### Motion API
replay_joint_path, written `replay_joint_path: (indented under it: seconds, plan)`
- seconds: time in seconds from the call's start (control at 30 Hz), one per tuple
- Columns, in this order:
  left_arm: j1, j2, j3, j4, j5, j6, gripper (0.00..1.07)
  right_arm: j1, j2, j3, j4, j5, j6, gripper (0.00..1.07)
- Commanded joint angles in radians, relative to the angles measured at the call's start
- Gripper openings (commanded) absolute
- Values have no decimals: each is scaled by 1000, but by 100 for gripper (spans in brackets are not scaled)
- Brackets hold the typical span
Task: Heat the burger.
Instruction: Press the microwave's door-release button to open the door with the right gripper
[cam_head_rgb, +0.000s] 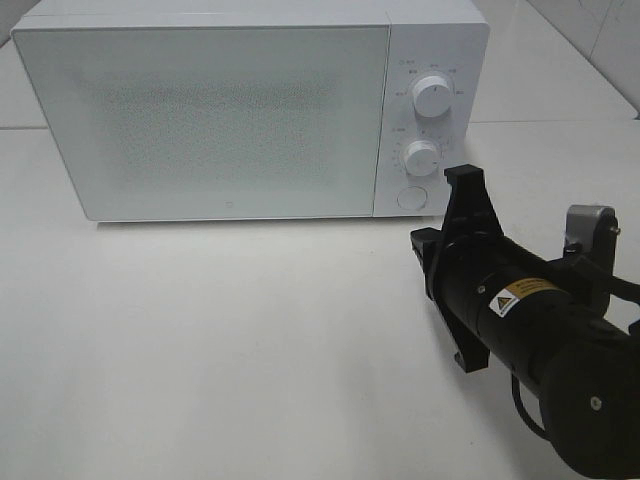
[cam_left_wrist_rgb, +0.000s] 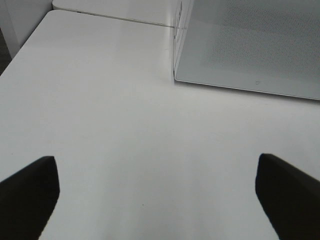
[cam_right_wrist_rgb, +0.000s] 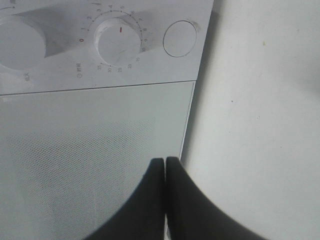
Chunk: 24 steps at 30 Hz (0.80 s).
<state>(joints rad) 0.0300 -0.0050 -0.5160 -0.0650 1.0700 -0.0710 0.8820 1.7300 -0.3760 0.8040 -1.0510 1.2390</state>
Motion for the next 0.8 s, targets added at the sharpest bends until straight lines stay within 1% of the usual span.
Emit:
replay_joint_path:
  seconds: [0.03, 0.27, 0.37, 0.5, 0.57, 0.8]
  plan:
    - [4, -18, -1, -8, -4, 5, 100, 5, 0, -9, -14, 9, 21, 0]
    - [4, -18, -1, -8, -4, 5, 100, 2, 11, -9, -12, 25, 20, 0]
    - [4, -18, -1, -8, -4, 5, 100, -9, 48, -9, -2, 3, 45, 0]
    - [4, -18, -1, -8, -4, 5, 100, -36, 87, -9, -40, 3, 97, 0]
    - [4, -18, -1, -8, -4, 5, 100, -45, 100, -9, -40, 1, 117, 0]
    - [4, -18, -1, -8, -4, 5, 100, -45, 153, -22, -30, -26, 153, 0]
